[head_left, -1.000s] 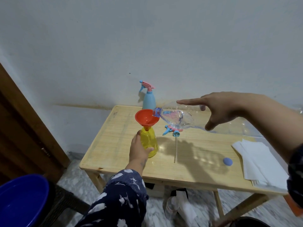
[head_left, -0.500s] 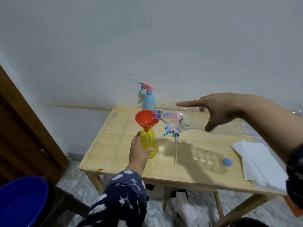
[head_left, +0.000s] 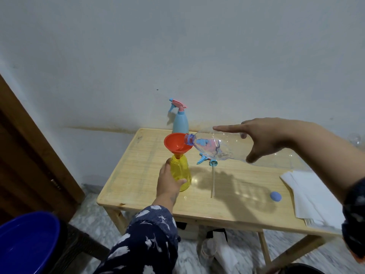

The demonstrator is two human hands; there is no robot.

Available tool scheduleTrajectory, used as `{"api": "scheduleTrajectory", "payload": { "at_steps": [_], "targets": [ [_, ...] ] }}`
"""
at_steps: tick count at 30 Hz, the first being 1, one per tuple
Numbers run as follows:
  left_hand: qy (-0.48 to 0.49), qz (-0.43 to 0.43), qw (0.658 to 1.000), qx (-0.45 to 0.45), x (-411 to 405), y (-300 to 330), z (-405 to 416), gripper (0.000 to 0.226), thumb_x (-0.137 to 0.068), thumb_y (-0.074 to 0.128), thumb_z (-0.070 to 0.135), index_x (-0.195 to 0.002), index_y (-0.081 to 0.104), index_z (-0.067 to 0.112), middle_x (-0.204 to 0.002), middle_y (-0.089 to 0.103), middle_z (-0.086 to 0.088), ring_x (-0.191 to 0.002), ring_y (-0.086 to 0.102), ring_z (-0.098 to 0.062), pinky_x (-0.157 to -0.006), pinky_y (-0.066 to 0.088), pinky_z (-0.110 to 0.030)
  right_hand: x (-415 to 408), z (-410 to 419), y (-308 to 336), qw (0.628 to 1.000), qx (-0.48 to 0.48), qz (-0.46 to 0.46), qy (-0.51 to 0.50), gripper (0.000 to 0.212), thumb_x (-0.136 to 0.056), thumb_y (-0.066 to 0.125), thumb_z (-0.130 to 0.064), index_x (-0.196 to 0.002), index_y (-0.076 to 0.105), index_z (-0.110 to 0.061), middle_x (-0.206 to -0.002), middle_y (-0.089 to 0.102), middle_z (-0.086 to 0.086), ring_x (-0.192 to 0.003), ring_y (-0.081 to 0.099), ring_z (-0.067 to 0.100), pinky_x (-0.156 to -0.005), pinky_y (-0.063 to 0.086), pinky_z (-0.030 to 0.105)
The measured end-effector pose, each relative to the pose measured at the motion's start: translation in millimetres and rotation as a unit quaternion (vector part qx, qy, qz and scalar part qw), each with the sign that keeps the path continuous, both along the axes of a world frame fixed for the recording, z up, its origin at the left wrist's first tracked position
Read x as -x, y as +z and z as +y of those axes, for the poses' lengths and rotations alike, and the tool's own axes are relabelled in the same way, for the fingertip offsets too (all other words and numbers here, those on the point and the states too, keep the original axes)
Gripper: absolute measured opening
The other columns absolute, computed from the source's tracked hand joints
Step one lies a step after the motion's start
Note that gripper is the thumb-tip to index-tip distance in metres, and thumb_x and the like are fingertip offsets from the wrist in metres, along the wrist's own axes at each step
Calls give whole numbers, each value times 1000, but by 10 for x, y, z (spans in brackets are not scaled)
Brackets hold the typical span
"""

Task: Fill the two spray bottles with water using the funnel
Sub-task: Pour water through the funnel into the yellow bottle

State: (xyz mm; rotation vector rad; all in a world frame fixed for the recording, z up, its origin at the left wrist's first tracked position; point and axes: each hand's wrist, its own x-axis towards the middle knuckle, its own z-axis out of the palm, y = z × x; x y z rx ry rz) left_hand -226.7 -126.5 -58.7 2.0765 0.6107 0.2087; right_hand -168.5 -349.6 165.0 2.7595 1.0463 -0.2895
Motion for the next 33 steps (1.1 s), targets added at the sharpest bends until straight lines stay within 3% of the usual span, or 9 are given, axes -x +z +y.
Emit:
{"api": "scheduleTrajectory", "payload": {
  "at_steps": [3, 8, 10, 14, 18, 24, 29, 33],
  "targets": [
    [1, -5, 1000, 10, 8, 7, -4, 93, -78, 79, 14, -152, 22, 23, -149, 35, -4, -136, 36, -25, -110, 31, -37, -33, -93, -214, 997, -58, 45, -15, 107, -71, 76, -32, -122, -6, -77, -116, 51, -4, -80, 49, 3, -75, 41, 26],
    [-3, -5, 1000, 9, 13, 7, -4, 92, -80, 77, 15, -152, 20, 23, -150, 34, -4, -137, 35, -24, -110, 30, -36, -5, -237, -651, 976, -183, 110, -44, 109, -69, 79, -36, -120, -6, -81, -116, 52, -5, -105, 57, 20, -89, 44, 31],
    [-3, -4, 1000, 8, 15, 6, -3, 93, -80, 77, 16, -153, 19, 23, -151, 33, -4, -137, 34, -24, -110, 30, -36, 15, -263, -842, 967, -220, 118, -49, 108, -70, 77, -39, -124, -7, -78, -115, 54, -7, -109, 53, 24, -96, 42, 36],
    [-4, -7, 1000, 5, 11, -13, 10, 92, -80, 77, 17, -152, 20, 23, -150, 34, -5, -137, 34, -25, -110, 31, -37, 14, -264, -1199, 935, -329, 102, -78, 109, -71, 77, -40, -127, -9, -76, -116, 56, -11, -105, 41, 14, -99, 37, 37],
    [-1, -4, 1000, -7, -11, -58, 30, 93, -80, 78, 20, -152, 20, 23, -150, 35, -5, -137, 35, -26, -110, 33, -39, -100, -238, -1397, 891, -435, 14, -131, 114, -68, 79, -39, -137, -8, -65, -113, 57, -1, -110, 44, 24, -100, 40, 45],
    [-5, -10, 1000, -29, -37, -134, 68, 92, -79, 79, 25, -151, 22, 26, -146, 40, -5, -133, 40, -28, -106, 37, -42, -456, -293, -1511, 812, -534, -83, -220, 125, -70, 79, -33, -136, -25, -56, -119, 55, 13, -117, 47, 31, -99, 42, 45],
    [-14, -25, 998, -50, -34, -245, 157, 90, -77, 80, 31, -149, 27, 24, -140, 47, -6, -126, 48, -28, -100, 42, -41, -777, -338, -1631, 749, -587, -134, -275, 121, -74, 79, -24, -146, -18, -38, -134, 46, 19, -121, 45, 29, -97, 36, 32],
    [-11, -20, 998, -58, -58, -305, 181, 89, -75, 80, 35, -149, 29, 27, -137, 49, -4, -123, 50, -27, -96, 45, -40, -1016, -381, -1709, 713, -620, -139, -297, 118, -76, 78, -18, -146, -15, -38, -142, 36, 16, -126, 40, 25, -93, 31, 25]
  ]
}}
